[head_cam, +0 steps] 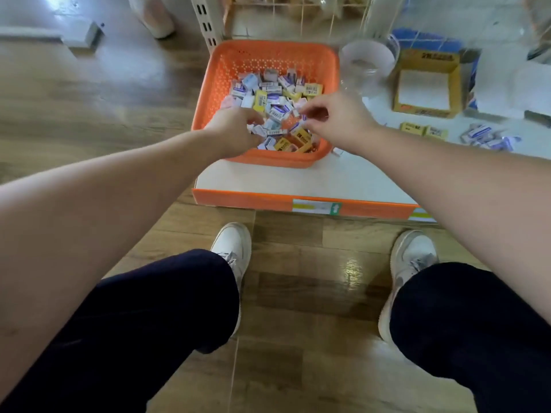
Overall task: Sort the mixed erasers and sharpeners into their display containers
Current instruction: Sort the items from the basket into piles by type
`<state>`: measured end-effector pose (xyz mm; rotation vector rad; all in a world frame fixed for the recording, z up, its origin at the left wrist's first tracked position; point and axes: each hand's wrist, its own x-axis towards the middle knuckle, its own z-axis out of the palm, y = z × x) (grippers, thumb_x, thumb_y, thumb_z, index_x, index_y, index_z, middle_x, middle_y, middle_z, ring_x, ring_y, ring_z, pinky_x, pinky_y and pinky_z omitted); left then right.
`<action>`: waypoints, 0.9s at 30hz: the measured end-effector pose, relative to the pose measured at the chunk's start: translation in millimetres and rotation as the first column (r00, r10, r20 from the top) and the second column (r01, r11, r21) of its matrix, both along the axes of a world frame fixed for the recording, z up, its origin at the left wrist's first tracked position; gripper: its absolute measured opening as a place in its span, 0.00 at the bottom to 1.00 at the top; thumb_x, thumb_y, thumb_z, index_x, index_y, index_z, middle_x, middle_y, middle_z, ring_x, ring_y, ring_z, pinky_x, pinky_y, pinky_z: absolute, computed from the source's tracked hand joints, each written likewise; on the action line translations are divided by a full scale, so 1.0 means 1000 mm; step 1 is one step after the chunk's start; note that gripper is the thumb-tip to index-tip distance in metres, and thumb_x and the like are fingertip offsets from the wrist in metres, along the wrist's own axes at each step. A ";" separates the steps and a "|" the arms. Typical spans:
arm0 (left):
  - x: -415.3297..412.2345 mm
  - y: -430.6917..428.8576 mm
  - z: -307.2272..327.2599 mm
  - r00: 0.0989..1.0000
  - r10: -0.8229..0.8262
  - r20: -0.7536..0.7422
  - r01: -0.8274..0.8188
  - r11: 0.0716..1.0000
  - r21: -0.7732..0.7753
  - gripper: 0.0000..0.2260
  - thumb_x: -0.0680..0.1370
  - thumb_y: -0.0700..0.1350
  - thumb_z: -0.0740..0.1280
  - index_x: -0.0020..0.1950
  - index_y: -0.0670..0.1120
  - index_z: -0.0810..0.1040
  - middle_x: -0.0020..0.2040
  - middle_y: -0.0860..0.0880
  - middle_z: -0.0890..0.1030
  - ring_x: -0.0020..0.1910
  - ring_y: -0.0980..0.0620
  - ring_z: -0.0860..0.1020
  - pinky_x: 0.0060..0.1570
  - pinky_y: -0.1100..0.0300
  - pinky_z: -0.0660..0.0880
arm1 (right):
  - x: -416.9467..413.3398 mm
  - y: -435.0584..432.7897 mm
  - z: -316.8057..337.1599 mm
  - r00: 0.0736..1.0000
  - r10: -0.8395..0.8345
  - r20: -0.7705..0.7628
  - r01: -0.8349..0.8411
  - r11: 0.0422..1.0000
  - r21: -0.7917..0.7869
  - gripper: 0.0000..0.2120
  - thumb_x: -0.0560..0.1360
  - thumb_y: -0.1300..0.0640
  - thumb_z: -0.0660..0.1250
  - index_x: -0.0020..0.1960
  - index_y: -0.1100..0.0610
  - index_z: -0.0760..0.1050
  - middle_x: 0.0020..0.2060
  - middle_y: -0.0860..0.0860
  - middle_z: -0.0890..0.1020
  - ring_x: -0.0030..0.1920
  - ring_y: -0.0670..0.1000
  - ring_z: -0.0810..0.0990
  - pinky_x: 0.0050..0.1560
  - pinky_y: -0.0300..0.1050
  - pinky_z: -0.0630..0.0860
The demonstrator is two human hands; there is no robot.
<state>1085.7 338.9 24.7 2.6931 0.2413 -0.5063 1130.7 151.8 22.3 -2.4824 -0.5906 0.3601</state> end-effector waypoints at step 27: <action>0.072 0.040 -0.071 0.932 -0.359 0.049 0.338 0.911 0.236 0.17 0.75 0.56 0.66 0.64 0.61 0.74 0.61 0.50 0.73 0.61 0.45 0.70 0.41 0.56 0.65 | 0.066 0.068 -0.101 0.973 0.224 0.048 -0.187 0.898 -0.397 0.10 0.75 0.61 0.63 0.53 0.62 0.78 0.48 0.61 0.80 0.49 0.61 0.77 0.48 0.52 0.75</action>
